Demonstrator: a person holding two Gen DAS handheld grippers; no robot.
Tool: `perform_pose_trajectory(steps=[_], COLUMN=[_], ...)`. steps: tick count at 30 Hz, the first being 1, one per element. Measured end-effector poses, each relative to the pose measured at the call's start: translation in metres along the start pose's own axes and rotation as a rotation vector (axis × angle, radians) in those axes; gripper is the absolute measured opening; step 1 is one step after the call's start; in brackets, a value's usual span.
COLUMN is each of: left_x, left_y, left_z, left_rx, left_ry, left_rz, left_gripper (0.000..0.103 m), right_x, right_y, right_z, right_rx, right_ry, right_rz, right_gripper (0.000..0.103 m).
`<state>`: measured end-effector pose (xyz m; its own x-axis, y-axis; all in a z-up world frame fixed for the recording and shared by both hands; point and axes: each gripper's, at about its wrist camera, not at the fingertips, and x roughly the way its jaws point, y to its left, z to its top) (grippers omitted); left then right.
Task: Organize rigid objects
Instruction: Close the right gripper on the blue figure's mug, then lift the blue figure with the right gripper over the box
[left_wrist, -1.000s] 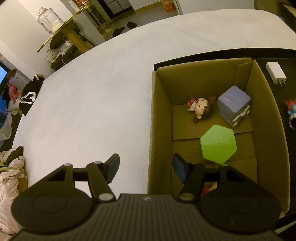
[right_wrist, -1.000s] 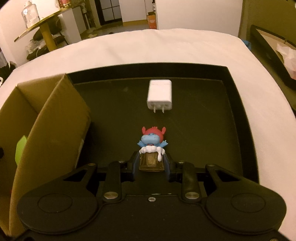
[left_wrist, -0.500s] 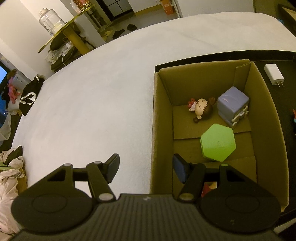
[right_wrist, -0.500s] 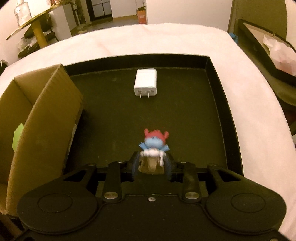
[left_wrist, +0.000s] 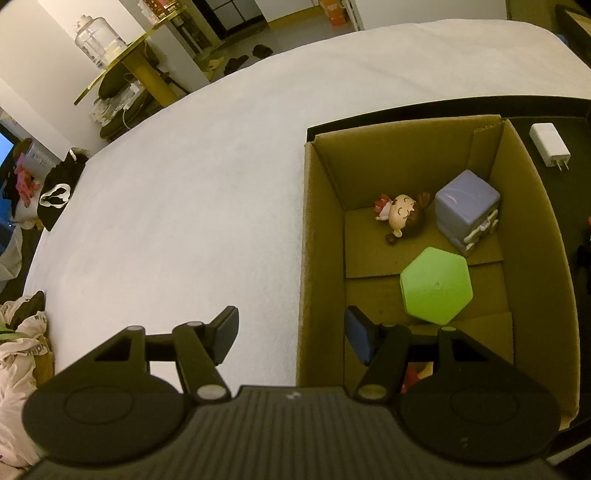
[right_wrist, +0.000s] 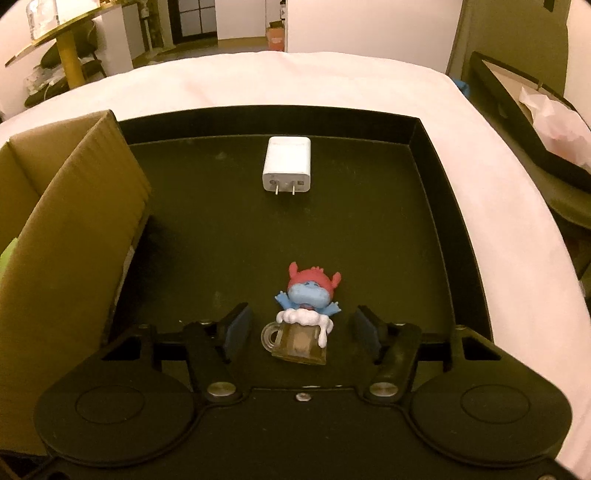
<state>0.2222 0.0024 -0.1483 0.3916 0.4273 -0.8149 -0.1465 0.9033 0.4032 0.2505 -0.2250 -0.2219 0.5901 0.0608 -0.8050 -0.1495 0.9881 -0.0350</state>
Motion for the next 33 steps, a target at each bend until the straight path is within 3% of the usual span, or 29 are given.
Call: perform_pose_trajectory(steps=[9, 16, 20, 33], left_x=[0.001, 0.001, 0.000, -0.004], left_y=[0.001, 0.003, 0.005, 0.013], left_z=[0.001, 0.000, -0.001, -0.003], left_rx=[0.000, -0.004, -0.013, -0.044], left_ry=[0.004, 0.000, -0.005, -0.027], left_rz=[-0.004, -0.010, -0.017, -0.047], left_gripper=[0.062, 0.062, 0.062, 0.062], right_x=[0.004, 0.005, 0.005, -0.034], right_y=[0.003, 0.000, 0.000, -0.002], right_z=[0.003, 0.008, 0.010, 0.027], right_rx=[0.012, 0.087, 0.098, 0.085], right_ry=[-0.008, 0.000, 0.011, -0.094], right_rz=[-0.024, -0.046, -0.047, -0.036], right_gripper=[0.059, 0.039, 0.038, 0.038])
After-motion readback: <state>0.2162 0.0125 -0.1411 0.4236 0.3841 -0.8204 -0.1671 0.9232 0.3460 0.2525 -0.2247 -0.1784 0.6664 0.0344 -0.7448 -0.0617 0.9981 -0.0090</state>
